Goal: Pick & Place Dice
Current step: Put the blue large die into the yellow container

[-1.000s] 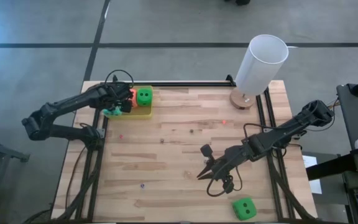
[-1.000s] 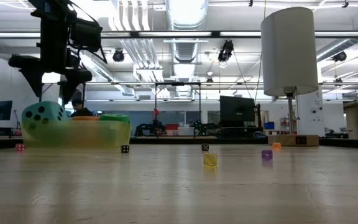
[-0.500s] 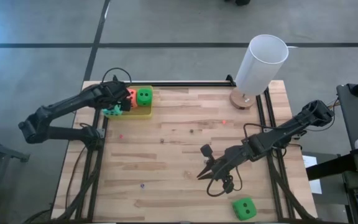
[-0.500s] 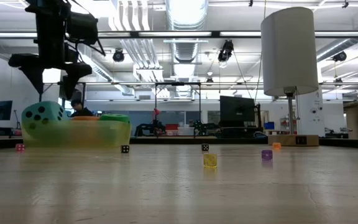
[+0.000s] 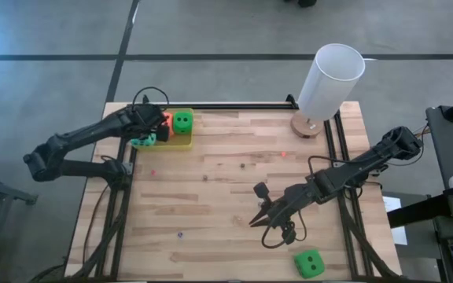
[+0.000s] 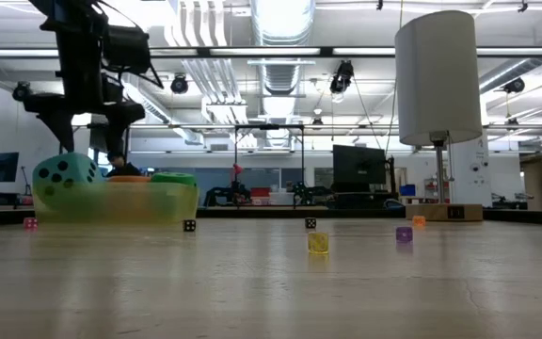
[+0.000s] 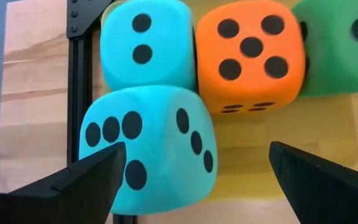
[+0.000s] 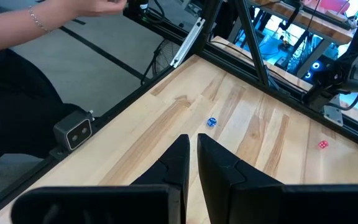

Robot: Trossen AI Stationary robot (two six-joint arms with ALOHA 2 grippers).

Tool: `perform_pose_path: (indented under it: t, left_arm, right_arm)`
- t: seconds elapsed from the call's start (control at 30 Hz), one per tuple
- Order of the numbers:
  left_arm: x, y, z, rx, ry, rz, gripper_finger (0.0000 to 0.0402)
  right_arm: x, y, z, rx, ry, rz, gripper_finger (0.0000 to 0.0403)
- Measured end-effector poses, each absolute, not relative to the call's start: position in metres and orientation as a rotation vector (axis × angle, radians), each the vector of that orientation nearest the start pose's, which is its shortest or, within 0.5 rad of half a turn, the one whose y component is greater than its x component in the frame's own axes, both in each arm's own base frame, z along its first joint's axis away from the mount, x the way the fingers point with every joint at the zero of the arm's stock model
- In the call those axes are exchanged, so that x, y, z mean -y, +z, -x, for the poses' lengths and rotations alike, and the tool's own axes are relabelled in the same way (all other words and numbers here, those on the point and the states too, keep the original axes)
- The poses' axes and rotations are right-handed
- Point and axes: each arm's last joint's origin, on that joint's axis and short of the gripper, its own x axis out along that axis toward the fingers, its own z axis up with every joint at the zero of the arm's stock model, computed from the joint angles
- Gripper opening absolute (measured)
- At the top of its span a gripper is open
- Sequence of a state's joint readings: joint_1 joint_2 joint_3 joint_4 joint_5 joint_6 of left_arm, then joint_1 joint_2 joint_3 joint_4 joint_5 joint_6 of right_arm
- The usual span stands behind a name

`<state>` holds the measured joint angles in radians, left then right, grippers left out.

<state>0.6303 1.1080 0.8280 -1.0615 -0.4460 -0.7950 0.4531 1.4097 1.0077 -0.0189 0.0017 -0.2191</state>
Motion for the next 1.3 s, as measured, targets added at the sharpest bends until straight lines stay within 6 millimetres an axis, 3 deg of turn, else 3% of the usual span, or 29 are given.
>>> perform_pose_path:
  t: [0.3,0.8,1.1,1.3]
  left_arm:
    - [-0.112,0.226,-0.132,-0.986,1.426,0.735,0.0397]
    - [-0.112,0.225,-0.134,-0.968,1.404,0.757,0.0397]
    - [-0.110,0.210,-0.131,-0.994,1.389,0.742,0.0397]
    - [-0.111,0.217,-0.133,-0.993,1.368,0.758,0.0397]
  right_arm:
    - [-0.138,0.284,-0.283,-0.364,0.489,0.308,0.0028]
    - [-0.138,0.284,-0.283,-0.364,0.489,0.308,0.0028]
    - [-0.138,0.284,-0.283,-0.364,0.489,0.308,0.0028]
    - [-0.138,0.284,-0.283,-0.365,0.489,0.306,0.0028]
